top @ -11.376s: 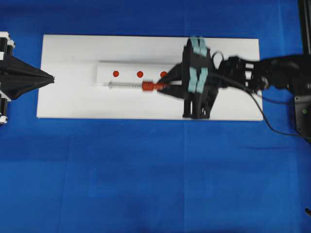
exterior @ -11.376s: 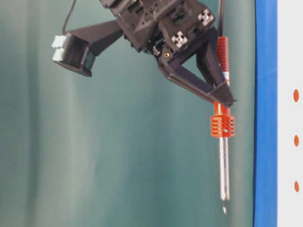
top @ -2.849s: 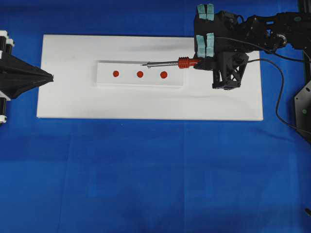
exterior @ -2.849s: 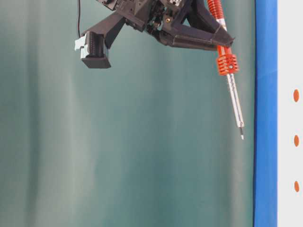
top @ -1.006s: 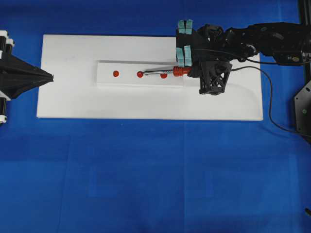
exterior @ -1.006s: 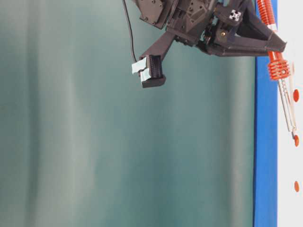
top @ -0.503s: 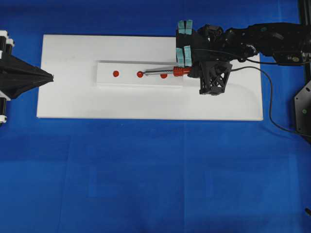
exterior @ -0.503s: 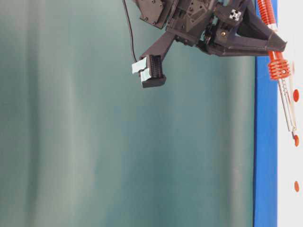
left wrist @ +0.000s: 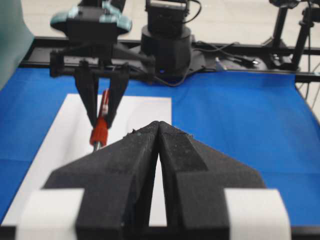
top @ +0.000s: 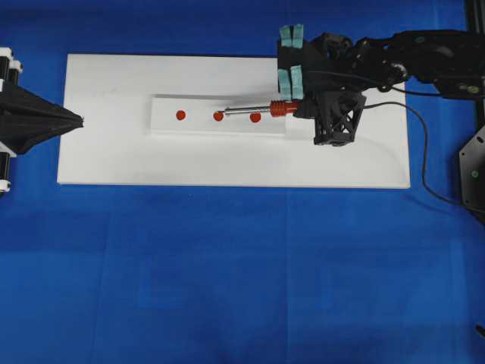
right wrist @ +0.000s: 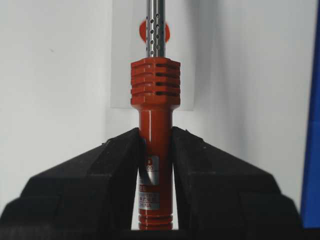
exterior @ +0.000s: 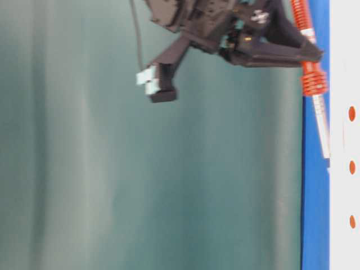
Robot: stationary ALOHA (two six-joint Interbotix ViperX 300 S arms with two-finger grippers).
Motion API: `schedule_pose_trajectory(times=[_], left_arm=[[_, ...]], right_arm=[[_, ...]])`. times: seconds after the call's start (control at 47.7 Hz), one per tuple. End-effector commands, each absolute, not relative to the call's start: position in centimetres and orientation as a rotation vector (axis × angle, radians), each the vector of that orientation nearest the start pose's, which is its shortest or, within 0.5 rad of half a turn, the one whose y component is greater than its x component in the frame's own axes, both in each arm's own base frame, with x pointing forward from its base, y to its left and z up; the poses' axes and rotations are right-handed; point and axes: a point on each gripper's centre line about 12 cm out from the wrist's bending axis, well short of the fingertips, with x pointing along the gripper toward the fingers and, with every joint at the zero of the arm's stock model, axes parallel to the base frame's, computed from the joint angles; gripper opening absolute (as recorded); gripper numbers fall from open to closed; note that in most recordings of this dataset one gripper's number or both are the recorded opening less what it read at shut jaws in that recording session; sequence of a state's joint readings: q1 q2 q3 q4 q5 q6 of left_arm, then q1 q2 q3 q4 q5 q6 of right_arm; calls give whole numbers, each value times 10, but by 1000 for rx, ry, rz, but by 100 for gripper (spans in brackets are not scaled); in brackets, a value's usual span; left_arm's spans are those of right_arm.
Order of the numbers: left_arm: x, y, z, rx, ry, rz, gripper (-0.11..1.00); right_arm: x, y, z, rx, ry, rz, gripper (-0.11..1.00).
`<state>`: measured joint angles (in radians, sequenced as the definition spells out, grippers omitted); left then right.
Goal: Touch the tip of the soldering iron to the mark.
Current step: 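Lift the iron tip and shift it right toward the right dot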
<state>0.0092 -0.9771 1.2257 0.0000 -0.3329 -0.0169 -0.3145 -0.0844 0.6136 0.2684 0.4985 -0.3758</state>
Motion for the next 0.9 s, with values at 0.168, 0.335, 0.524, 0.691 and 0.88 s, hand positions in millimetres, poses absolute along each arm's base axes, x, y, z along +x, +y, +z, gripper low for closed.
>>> schedule_pose_trajectory(times=[0.168,0.335,0.524,0.691,0.88], left_arm=[[195,2,286,-15,-104,9,2],[195,2,286,-16,-104,10,2],[195,2,287,-15,-107,9,2],[195,2,287,-15,-107,9,2],[195,2,287,-15,-107,11,2]], right_arm=[[341,-98,236,42,904,-102,6],[341,-99,250,29,898,-101,6],[339,-101,249,29,908,-122,6],[338,-102,248,28,914,-136,6],[336,-101,247,32,926,-133,6]])
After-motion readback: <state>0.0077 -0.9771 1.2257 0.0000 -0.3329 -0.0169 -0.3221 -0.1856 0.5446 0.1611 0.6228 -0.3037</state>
